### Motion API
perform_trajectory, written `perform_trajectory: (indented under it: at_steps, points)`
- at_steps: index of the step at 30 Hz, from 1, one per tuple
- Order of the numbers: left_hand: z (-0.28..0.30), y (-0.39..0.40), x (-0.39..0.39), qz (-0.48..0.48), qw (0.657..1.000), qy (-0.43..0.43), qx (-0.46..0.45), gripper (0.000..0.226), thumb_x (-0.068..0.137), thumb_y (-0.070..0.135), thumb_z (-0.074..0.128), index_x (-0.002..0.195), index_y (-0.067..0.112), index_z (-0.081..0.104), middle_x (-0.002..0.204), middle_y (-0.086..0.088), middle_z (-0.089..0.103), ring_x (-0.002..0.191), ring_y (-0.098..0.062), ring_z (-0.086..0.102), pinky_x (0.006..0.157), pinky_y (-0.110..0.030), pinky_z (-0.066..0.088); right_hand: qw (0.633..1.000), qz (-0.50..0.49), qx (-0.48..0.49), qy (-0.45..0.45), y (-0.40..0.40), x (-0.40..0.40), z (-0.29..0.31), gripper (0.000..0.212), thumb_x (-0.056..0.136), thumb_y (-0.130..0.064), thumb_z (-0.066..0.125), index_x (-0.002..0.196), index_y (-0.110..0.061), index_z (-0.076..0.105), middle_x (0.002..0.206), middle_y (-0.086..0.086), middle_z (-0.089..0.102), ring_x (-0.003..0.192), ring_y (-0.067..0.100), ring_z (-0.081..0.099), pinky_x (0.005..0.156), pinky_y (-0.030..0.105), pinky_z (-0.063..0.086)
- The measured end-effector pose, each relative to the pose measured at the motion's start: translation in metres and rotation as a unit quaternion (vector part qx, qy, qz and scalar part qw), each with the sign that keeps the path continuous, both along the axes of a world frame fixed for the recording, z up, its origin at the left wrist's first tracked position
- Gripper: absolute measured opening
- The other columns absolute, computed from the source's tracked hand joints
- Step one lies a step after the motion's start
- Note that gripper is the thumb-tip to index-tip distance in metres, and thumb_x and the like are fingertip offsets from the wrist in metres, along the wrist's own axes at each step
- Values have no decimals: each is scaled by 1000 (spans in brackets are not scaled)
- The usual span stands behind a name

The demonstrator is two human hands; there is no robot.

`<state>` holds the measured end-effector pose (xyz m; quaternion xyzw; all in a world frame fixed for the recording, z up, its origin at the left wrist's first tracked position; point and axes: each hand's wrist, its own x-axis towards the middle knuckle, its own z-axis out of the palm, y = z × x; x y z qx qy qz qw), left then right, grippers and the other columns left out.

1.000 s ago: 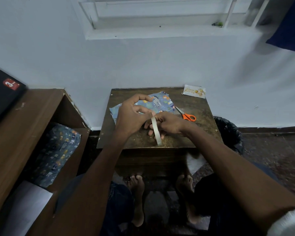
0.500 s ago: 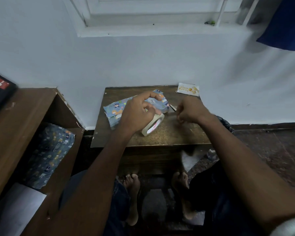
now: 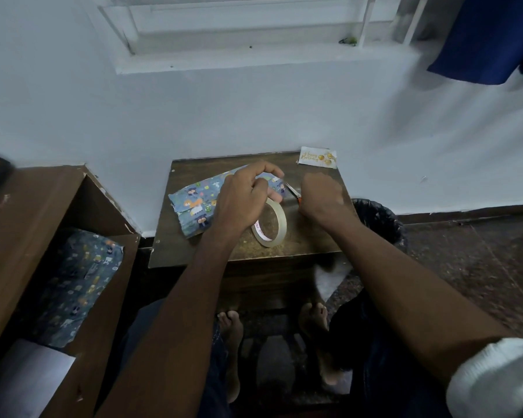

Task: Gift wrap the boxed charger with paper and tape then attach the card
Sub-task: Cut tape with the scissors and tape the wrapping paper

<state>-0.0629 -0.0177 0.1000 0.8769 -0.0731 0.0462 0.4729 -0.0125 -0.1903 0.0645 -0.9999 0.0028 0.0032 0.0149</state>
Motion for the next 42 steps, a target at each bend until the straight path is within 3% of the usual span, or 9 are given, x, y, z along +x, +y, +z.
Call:
perform_trajectory:
  at_steps: [4, 8, 12, 17, 22, 28, 33, 38, 42]
  points:
    - [-1, 7, 0, 13, 1000, -3, -24, 43, 93, 10, 41, 106, 33, 75, 73, 9, 79, 45, -20, 52, 52, -34, 46, 999, 14, -45, 3, 6, 0, 1, 27, 94, -15, 69, 121, -10, 69, 120, 13, 71, 115, 34, 65, 89, 40, 53]
    - [1, 11, -1, 36, 998, 1, -51, 42, 100, 5, 42, 108, 28, 75, 74, 4, 80, 37, -6, 42, 46, -22, 34, 996, 18, -89, -2, 14, -5, -1, 21, 97, -14, 66, 118, -14, 70, 114, 9, 72, 110, 31, 67, 81, 38, 50]
    - [0, 16, -2, 35, 998, -3, -59, 43, 98, 5, 42, 108, 30, 75, 75, 4, 80, 38, -5, 41, 51, -26, 36, 988, 25, -152, -12, 28, -11, -5, 14, 98, -13, 64, 107, -21, 71, 100, 1, 72, 97, 24, 69, 72, 35, 43]
    - [1, 21, -3, 35, 998, -10, -59, 43, 99, 4, 41, 107, 30, 75, 75, 5, 80, 41, -3, 45, 56, -28, 38, 986, 19, -167, -16, 27, -7, -5, 12, 97, -17, 61, 106, -21, 68, 95, 2, 69, 97, 27, 62, 88, 40, 44]
    - [1, 31, -3, 38, 997, -6, -62, 42, 102, 6, 40, 109, 29, 74, 76, 7, 80, 47, -18, 45, 52, -34, 44, 998, -48, -17, -48, 3, 4, 0, 25, 95, -25, 68, 117, -12, 68, 115, 11, 69, 114, 34, 61, 95, 43, 44]
    - [-4, 47, -4, 47, 993, 4, -109, 40, 104, 10, 37, 110, 25, 74, 78, 2, 81, 52, -29, 41, 54, -36, 41, 913, 8, 406, -36, -12, 3, 33, 21, 66, -16, 87, 85, -22, 84, 69, -5, 76, 70, 14, 72, 67, 34, 57]
    - [-7, 51, -3, 49, 990, 9, -132, 39, 100, 17, 36, 111, 25, 73, 80, -1, 81, 46, -19, 39, 51, -26, 36, 885, 206, 409, 81, -16, -1, 37, 29, 82, -2, 82, 107, -17, 83, 79, 0, 80, 78, 13, 77, 89, 43, 62]
    - [-7, 48, 0, 66, 989, 12, -131, 38, 105, 12, 37, 114, 22, 72, 81, 0, 81, 44, -17, 41, 50, -25, 38, 880, 213, 409, 112, -22, -1, 37, 28, 79, -3, 86, 103, -15, 83, 78, 7, 80, 81, 29, 77, 93, 50, 60]
    - [-7, 46, -1, 70, 991, 2, -115, 38, 106, 8, 38, 114, 22, 72, 81, 2, 81, 42, -13, 42, 51, -27, 41, 879, 206, 405, 146, -24, -3, 41, 32, 74, -7, 91, 103, -18, 83, 79, 2, 80, 80, 15, 73, 88, 38, 57]
